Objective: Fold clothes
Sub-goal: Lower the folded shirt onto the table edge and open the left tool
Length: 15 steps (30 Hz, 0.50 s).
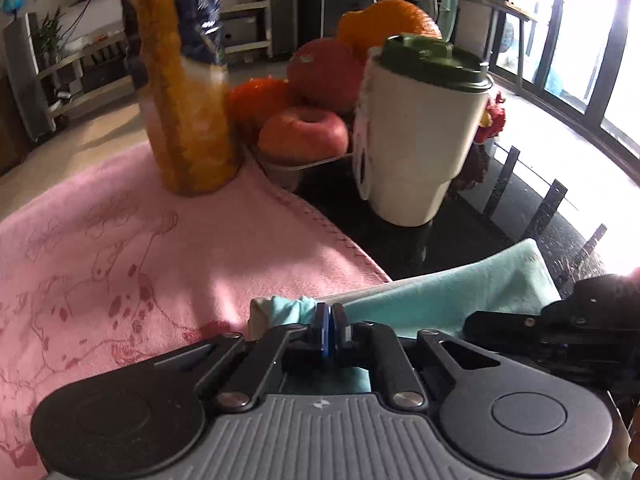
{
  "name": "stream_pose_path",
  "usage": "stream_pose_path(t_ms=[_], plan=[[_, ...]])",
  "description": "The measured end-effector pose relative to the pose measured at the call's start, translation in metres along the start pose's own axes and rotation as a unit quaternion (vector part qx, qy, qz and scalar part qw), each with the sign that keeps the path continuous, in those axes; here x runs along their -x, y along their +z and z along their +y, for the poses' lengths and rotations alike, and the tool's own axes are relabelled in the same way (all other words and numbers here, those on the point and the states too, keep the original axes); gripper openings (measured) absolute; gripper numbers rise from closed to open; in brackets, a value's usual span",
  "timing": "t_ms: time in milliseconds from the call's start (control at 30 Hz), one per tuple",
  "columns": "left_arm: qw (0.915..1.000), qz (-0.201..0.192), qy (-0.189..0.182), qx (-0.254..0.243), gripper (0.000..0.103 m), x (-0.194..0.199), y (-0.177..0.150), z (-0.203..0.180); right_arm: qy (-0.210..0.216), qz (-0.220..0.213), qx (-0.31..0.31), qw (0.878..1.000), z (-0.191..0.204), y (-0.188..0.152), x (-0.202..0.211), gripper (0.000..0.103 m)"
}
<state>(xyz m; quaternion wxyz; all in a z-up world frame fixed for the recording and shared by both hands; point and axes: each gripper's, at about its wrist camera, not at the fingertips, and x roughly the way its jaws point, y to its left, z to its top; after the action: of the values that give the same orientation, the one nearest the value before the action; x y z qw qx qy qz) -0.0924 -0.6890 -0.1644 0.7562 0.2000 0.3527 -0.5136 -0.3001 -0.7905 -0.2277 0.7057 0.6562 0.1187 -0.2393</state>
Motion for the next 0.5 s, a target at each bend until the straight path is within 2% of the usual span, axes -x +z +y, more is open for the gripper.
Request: stream_pose_path(t_ms=[33,100,200,267,333,367,433,500], plan=[[0.9999,-0.001,-0.002,0.014,0.012,-0.002,0.001,0.003,0.002,-0.001,-0.011,1.000,-0.007,0.003,-0.003,0.000],[0.9995,-0.005,0.006,0.030,0.012,-0.002,0.004,0.006,-0.011,-0.058,-0.014,0.998,-0.011,0.010,0.009,0.001],[0.9985,-0.011,0.019,0.049,0.012,0.010,0.008,0.013,-0.099,-0.146,0.015,0.984,-0.009,0.015,0.034,0.004],[0.9977,-0.027,0.042,0.047,0.013,0.027,0.010,0.017,-0.140,-0.170,0.022,0.975,-0.003,0.010,0.051,0.009],[0.9967,-0.035,0.065,0.032,0.014,0.051,0.007,0.020,-0.163,-0.163,0.034,0.972,0.007,0.002,0.065,0.009],[0.9978,-0.030,0.054,0.025,0.014,0.062,0.001,0.021,-0.169,-0.158,0.037,0.972,0.011,-0.003,0.072,0.009],[0.9994,-0.017,0.027,0.013,0.015,0.084,-0.012,0.022,-0.135,-0.143,0.015,0.980,0.015,-0.017,0.089,0.014],[0.9997,-0.008,-0.024,0.006,0.015,0.105,-0.033,0.019,-0.095,-0.126,-0.003,0.987,0.018,-0.033,0.101,0.017]])
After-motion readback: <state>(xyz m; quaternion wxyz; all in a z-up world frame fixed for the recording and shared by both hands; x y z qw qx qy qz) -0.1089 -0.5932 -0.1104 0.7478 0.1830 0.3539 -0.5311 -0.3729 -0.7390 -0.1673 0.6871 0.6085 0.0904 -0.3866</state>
